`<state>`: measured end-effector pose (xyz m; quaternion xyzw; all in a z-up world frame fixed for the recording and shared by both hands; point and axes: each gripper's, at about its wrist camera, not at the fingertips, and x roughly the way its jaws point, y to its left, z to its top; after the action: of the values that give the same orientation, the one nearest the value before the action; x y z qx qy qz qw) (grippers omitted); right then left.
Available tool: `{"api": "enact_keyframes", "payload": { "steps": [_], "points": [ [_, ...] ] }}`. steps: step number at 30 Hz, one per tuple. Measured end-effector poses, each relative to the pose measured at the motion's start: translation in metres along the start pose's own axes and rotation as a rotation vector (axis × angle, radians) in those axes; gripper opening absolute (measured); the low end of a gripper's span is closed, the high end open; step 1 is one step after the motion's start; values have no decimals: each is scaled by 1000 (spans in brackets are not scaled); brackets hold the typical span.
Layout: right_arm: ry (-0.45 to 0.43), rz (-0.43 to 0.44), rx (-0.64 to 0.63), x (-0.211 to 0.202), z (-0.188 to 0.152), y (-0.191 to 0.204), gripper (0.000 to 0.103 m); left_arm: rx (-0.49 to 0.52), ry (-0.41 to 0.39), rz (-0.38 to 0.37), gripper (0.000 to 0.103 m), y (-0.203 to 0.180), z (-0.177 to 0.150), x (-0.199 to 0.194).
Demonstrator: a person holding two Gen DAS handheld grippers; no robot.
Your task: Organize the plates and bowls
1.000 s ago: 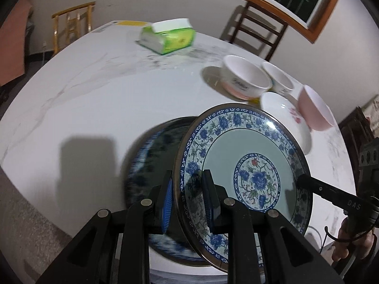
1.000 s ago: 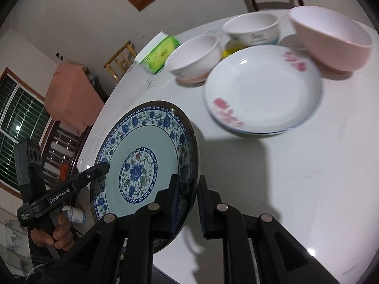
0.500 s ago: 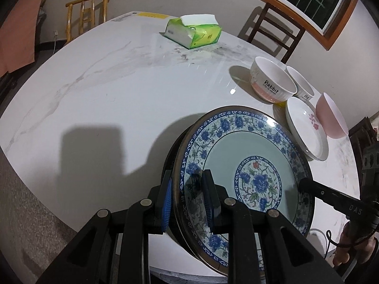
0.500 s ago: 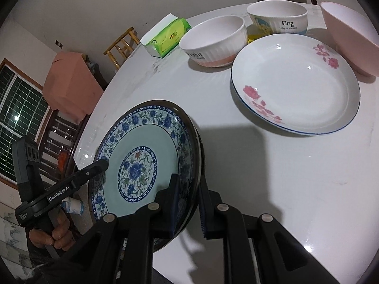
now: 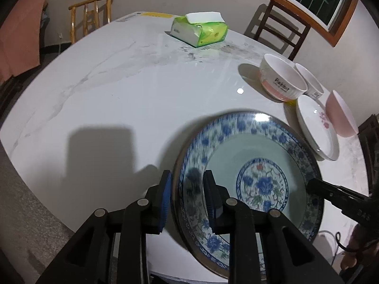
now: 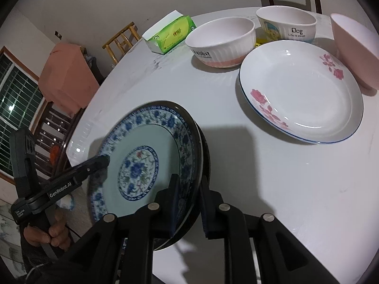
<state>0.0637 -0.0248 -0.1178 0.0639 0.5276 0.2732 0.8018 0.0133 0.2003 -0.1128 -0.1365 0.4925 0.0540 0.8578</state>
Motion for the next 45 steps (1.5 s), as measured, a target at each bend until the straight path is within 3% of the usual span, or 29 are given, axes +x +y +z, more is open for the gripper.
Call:
{"api": "enact_keyframes", "payload": {
  "steps": [11, 14, 22, 29, 45],
  "points": [
    [29, -1, -47, 5, -3, 7, 19, 61, -33, -50, 24, -22, 4, -4],
    [29, 2, -45, 4, -2, 5, 19, 78, -43, -35, 27, -27, 3, -7],
    [20, -30, -71, 3, -3, 11, 20, 107, -103, 20, 50, -48, 1, -15],
    [-9, -111, -121, 0, -4, 16, 21, 157, -129, 10, 56, -76, 1, -18],
    [-108, -139, -25, -39, -8, -27, 22, 240, -170, 37, 66, -130, 0, -22]
  ]
}}
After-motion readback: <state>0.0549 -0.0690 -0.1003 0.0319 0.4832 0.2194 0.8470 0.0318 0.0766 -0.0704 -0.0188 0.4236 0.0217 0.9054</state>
